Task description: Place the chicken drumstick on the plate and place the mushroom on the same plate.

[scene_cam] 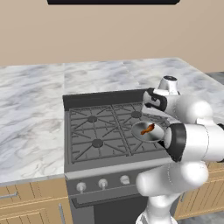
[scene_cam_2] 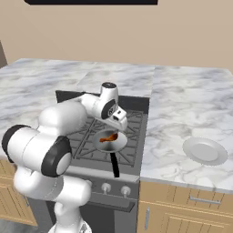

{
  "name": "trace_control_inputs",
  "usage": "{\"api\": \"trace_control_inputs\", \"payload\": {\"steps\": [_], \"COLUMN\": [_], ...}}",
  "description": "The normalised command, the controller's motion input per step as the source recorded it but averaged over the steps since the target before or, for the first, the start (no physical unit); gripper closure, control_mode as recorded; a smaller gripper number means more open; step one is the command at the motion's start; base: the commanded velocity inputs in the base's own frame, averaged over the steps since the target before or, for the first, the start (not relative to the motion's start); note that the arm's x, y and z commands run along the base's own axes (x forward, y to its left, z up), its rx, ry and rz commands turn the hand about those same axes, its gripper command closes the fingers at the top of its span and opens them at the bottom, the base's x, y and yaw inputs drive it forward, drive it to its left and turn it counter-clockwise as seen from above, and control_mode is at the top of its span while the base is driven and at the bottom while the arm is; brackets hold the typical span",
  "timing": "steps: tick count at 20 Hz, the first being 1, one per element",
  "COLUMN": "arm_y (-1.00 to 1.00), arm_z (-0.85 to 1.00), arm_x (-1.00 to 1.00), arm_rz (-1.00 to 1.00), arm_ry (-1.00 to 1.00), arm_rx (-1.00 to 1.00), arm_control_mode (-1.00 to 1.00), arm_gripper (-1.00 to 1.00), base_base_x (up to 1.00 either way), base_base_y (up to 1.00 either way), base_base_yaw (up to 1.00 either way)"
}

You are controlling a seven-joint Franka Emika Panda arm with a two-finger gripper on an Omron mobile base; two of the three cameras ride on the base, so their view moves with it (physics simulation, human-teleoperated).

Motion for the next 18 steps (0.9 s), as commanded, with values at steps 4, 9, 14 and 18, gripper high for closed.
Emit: {"api": "trace_control_inputs", "payload": {"steps": [4, 9, 14, 18], "arm_y": [0.00, 0.00, 0.00, 0.00], "arm_z": [-0.44, -0.32, -0.33, -0.37], "arm_x": [0.29, 0.23, 0.17, 0.16], "arm_rz": [0.00, 0.00, 0.00, 0.00], "arm_ry": [0.00, 0.00, 0.00, 0.00], "arm_rx": [0.00, 0.00, 0.00, 0.00], "arm_control_mode": [-1.00, -1.00, -1.00, -1.00], "arm_gripper": [-1.00, -1.00, -1.00, -1.00], "base_base_x": [0.00, 0.00, 0.00, 0.00], "base_base_y": [0.00, 0.00, 0.00, 0.00], "base_base_yaw": [0.00, 0.00, 0.00, 0.00]}}
